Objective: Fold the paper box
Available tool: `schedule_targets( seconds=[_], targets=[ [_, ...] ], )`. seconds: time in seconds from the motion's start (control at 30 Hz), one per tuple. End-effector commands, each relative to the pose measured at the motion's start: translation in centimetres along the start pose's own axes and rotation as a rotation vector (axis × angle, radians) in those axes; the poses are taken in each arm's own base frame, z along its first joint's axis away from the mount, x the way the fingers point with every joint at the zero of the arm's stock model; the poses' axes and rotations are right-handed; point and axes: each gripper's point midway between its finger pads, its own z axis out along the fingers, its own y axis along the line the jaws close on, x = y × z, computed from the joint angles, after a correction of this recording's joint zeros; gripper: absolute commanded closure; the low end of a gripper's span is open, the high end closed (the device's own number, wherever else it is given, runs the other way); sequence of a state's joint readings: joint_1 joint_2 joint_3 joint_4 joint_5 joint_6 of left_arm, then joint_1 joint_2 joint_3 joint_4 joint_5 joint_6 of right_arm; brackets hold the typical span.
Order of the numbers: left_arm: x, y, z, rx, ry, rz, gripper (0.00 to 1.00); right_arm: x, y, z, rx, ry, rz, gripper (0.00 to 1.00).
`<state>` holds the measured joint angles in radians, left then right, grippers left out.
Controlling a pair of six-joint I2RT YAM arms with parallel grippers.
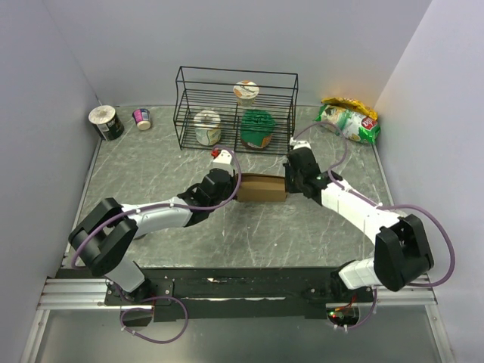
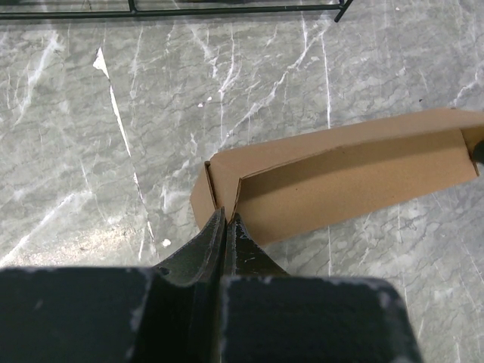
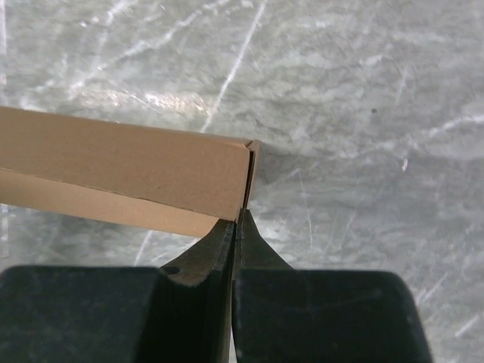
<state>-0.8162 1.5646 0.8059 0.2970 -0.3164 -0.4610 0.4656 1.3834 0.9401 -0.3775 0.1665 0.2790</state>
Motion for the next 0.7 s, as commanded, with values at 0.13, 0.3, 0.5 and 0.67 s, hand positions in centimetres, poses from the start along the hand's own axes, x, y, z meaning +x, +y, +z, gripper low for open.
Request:
schedule_targets(
  seconds=[0.13,0.3,0.5,0.67],
  targets=[
    [9.5,1.5,-1.6,-0.013,0.327,0.071,0.99,5.8,-0.4,-0.3,0.088,0.043,0.016,1.0],
    [9.5,1.5,-1.5,-0.005,0.322,0.086,0.99,6.0,-0.6,-1.0,0.104,0.049,0.036,0.81],
    [9.5,2.0,-1.7,0.017,0.308,0.168,0.99,3.8,-0.2,-5.0,0.028,-0.022,0.037,0.23],
    [9.2,2.4,-1.9,0.021,0.3,0.232,0.99,1.7,0.6,-9.0,-0.07,-0.121,0.037,0.12]
  ],
)
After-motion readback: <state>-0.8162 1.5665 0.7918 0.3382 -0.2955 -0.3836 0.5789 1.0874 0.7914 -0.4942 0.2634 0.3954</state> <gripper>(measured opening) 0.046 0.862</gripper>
